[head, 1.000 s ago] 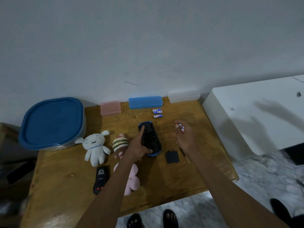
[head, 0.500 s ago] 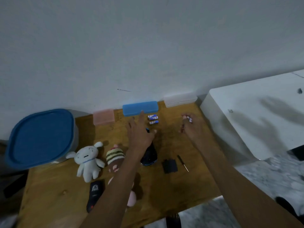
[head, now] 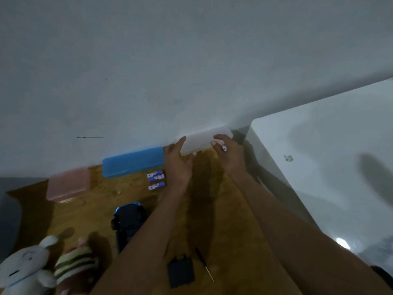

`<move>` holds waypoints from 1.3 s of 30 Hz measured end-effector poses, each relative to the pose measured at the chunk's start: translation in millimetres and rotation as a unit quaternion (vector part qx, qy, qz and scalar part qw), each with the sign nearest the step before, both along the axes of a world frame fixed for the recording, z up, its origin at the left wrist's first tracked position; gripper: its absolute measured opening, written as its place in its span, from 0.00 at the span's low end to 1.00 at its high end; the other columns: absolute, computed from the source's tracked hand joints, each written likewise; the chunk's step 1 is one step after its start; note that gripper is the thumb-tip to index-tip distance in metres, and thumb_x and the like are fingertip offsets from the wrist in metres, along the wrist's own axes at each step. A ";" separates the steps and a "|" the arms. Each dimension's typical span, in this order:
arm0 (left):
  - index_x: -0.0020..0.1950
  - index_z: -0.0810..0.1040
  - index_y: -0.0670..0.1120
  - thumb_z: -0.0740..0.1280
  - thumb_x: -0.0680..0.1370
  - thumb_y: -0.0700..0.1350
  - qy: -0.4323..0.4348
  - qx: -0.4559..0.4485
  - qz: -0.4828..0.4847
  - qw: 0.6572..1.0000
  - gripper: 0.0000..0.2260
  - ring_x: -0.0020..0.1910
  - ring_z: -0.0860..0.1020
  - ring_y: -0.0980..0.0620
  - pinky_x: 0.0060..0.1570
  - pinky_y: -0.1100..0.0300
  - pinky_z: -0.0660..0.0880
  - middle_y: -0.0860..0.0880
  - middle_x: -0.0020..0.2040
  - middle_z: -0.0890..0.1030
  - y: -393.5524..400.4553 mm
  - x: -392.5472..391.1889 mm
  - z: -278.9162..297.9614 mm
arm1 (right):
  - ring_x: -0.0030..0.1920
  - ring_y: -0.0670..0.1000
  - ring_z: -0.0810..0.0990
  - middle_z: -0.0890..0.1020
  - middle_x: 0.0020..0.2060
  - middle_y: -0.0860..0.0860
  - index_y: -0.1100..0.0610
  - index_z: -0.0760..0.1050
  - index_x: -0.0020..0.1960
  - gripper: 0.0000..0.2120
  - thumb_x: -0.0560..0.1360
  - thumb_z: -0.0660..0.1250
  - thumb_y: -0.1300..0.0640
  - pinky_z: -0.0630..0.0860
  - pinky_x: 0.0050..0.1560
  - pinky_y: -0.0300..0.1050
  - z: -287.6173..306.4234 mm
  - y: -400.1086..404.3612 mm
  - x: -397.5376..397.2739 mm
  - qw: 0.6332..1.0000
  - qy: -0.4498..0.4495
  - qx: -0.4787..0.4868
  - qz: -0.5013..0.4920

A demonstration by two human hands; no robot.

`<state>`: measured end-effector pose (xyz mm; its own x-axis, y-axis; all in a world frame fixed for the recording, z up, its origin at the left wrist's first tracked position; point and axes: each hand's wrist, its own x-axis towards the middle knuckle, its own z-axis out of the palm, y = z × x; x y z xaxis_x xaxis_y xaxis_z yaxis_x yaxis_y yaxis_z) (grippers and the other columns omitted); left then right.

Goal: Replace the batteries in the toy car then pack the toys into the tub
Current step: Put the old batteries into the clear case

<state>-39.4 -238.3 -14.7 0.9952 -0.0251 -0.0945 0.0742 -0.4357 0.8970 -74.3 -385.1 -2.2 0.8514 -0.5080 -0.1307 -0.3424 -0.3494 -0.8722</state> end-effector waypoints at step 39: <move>0.79 0.43 0.65 0.68 0.80 0.37 -0.107 0.052 -0.034 0.992 0.43 0.57 0.75 0.51 0.60 0.55 0.76 0.50 0.58 0.74 -5.0 19.7 -40.6 | 0.30 0.54 0.77 0.79 0.31 0.53 0.56 0.81 0.41 0.16 0.76 0.70 0.42 0.69 0.26 0.41 -57.3 -24.9 72.0 0.846 -0.194 -0.481 0.126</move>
